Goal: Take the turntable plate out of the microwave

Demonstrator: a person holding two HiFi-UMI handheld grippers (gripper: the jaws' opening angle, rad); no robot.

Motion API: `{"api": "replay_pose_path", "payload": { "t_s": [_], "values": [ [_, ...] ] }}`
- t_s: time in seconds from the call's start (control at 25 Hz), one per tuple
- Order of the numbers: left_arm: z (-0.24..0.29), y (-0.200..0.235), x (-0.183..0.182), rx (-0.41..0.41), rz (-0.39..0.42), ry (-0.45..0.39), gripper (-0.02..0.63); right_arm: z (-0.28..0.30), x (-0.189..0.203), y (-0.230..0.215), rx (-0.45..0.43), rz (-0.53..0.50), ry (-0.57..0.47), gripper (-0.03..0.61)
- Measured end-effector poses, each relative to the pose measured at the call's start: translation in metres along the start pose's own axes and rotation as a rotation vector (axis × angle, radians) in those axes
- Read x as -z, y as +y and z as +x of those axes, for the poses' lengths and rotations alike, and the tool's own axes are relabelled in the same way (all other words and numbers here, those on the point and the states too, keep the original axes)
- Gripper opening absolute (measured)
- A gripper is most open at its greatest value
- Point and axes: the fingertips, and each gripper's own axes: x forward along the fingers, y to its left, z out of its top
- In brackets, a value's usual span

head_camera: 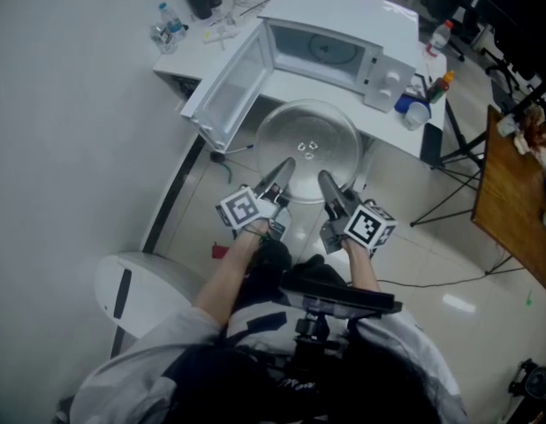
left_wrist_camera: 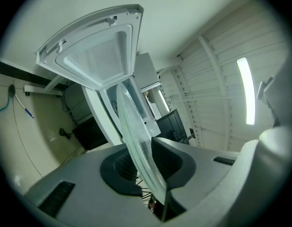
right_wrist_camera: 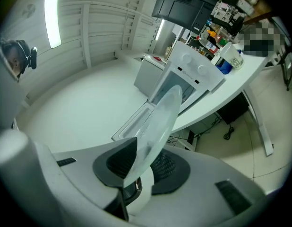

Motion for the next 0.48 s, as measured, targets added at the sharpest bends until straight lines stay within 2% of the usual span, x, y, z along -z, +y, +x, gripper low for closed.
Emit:
{"api": "replay_pose_path", "payload": {
  "t_s": [0.16,0.28,0.48],
  "values": [
    [-0.010,0.002,-0.007,-0.021,0.001,0.004,0.055,0.004,0.006,0.008,-0.006,-0.009,-0.005,0.091],
    [-0.008,-0.004,-0.013,0.042,0.033,0.029,0.055,0.007,0.005,0.015,-0.015,-0.022,-0.047,0.091],
    [-0.013,-0.001,-0.015,0.050,-0.013,0.096,0.055,0.006,0.016,0.021,0.041,-0.018,-0.107,0.091]
  ]
}}
